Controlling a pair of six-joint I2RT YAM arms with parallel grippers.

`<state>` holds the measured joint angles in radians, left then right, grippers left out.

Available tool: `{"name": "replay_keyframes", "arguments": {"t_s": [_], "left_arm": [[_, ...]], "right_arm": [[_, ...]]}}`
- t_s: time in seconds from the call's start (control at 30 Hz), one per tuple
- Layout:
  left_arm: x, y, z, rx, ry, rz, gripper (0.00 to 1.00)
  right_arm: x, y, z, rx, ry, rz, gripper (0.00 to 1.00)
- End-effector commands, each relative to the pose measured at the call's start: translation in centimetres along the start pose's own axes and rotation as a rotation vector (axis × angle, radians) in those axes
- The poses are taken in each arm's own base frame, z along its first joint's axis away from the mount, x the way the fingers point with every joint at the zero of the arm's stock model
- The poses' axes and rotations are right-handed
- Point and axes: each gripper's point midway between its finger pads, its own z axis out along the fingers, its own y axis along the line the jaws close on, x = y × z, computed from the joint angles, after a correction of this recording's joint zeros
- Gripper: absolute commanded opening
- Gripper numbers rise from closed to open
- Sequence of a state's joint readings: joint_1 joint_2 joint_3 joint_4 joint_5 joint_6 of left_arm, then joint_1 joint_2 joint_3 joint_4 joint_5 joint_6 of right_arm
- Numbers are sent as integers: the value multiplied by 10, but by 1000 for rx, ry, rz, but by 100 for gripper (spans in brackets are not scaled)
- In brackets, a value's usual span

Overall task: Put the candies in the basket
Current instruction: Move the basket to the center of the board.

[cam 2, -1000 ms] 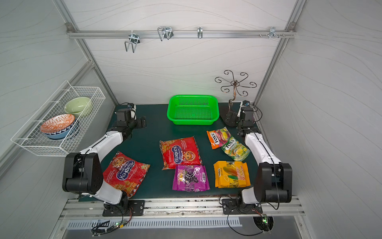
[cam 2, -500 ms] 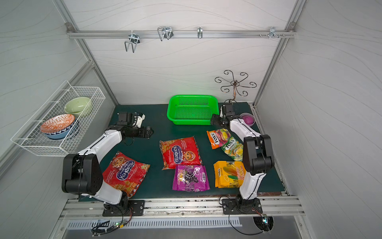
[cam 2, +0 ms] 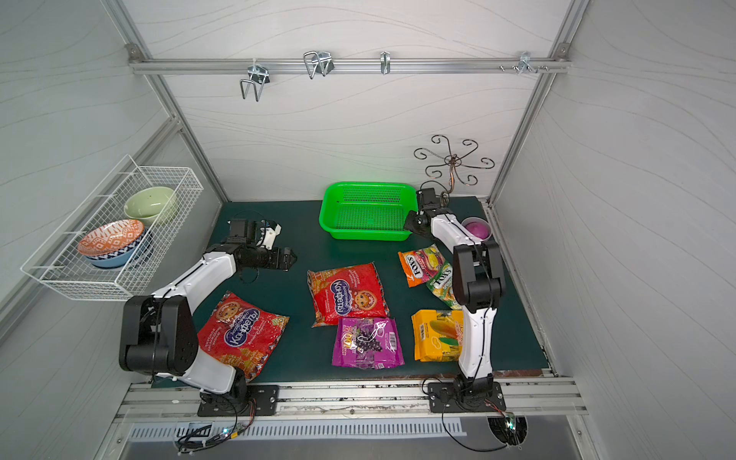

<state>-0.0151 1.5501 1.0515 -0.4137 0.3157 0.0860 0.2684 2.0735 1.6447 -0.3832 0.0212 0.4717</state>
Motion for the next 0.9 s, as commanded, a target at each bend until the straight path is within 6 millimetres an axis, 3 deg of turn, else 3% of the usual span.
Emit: {"name": "replay_keyframes", "arguments": {"t_s": [0.0, 0.27, 0.53, 0.6, 0.67, 0.73, 0.87], "left_arm": [[-6, 7, 3, -36, -20, 14, 98], [-6, 12, 3, -66, -10, 20, 98], [-16, 3, -12, -41, -8, 52, 98], [-16, 2, -12, -32, -4, 55, 98], [-15, 0, -12, -20, -2, 58, 98], [-16, -1, -12, -13, -6, 59, 98], [-16, -9, -12, 28, -5, 61, 98]], "right_arm": [[24, 24, 2, -21, 52, -85, 43], [62, 57, 9, -49, 125, -230, 34], [79, 56, -13, -41, 186, -169, 33], [82, 53, -19, -28, 192, -143, 36], [84, 52, -24, -30, 193, -124, 48], [83, 55, -28, -47, 196, -120, 53], [74, 58, -42, -57, 191, -125, 54]]}}
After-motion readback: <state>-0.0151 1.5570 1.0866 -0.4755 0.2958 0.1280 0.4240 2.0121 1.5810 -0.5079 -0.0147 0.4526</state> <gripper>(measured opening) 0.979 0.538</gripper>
